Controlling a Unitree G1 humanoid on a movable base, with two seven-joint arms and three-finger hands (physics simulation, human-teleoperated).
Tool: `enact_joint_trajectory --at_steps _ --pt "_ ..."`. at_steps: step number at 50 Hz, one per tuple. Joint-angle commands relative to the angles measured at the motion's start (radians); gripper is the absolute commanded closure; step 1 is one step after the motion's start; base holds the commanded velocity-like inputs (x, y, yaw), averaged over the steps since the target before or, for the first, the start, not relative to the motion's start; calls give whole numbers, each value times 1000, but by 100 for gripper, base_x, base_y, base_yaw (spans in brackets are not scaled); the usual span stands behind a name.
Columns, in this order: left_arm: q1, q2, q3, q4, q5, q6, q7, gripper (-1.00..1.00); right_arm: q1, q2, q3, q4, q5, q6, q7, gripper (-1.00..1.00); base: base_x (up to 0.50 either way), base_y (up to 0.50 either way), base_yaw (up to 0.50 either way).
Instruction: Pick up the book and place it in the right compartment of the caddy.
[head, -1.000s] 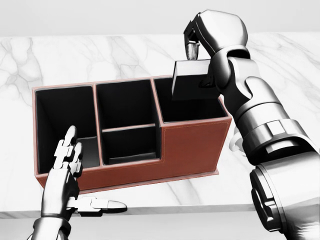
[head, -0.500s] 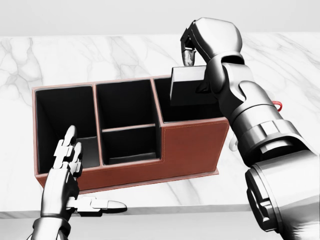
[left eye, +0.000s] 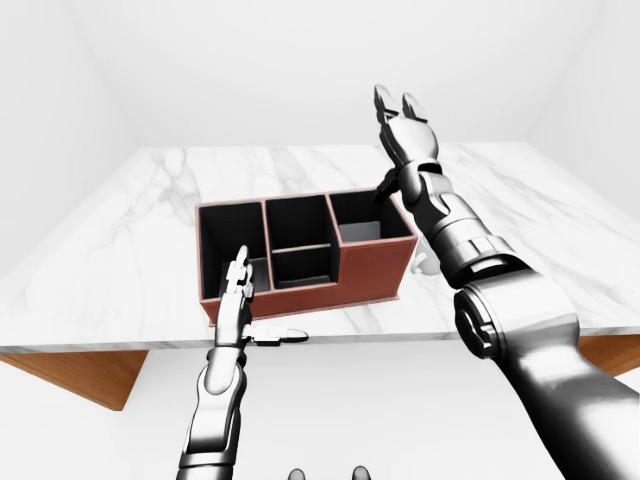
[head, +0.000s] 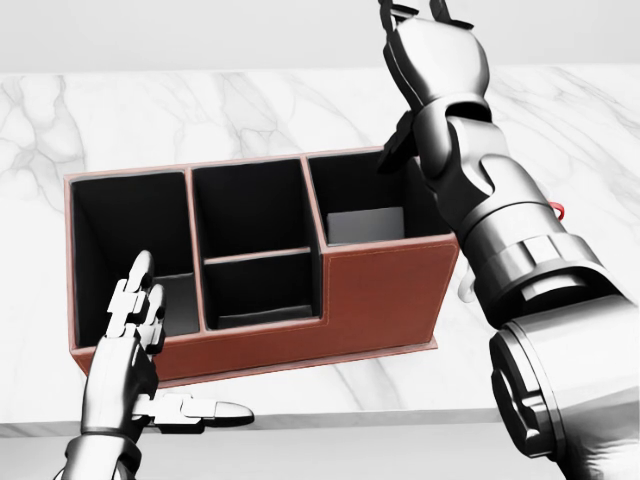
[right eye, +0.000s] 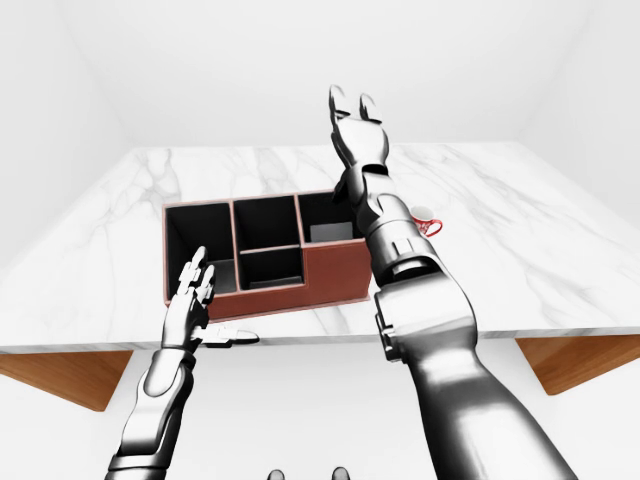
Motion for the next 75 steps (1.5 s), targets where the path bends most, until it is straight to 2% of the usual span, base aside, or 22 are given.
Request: enact_joint_trajectory --at_steps 1,10,20,27,33,36,39,48,50,53,56,63,66,67,75 --pt "0 0 1 -1 0 0 0 -100 -5 2 -3 -3 12 0 -4 -100 0 0 0" --pt "-1 0 1 -1 1 0 1 -100 -2 -6 -6 -5 19 0 -10 -100 0 0 0" --pt "-2 0 0 1 3 0 3 -100 40 -43 -27 -55 101 0 -8 -100 0 0 0" --pt "-2 -1 0 5 3 -5 7 -100 137 -51 -20 -156 148 0 11 -100 0 0 0" --pt "-2 -1 0 -1 3 1 8 -100 223 -57 -28 -264 182 0 30 -100 0 0 0" --pt "-3 -1 1 6 4 -6 10 -100 259 -65 -50 -296 235 0 39 -100 0 0 0" --pt "-2 -1 1 -2 3 -1 12 -100 297 -73 -72 -360 305 0 76 -100 0 0 0" --pt "1 0 8 -6 -2 -5 17 -100 513 -72 -129 -723 577 0 261 -100 0 0 0" --pt "-1 1 10 -2 -4 -8 18 -100 541 -79 -127 -749 585 0 257 -100 0 0 0" --pt "0 2 15 -18 -9 2 20 -100 566 -89 -136 -709 604 0 228 -100 0 0 0" --pt "-2 2 15 -9 -10 -6 22 -100 620 -88 -154 -742 679 0 259 -100 0 0 0" --pt "-7 2 16 -12 -11 0 27 -100 721 -89 -178 -831 811 0 330 -100 0 0 0" --pt "-10 2 16 -2 -9 -14 31 -100 757 -86 -187 -838 862 0 364 -100 0 0 0" --pt "-9 2 16 -7 -9 -9 32 -100 768 -84 -188 -847 879 0 377 -100 0 0 0" --pt "-12 3 17 1 -12 -15 34 -100 899 -58 -194 -1029 912 0 424 -100 0 0 0"
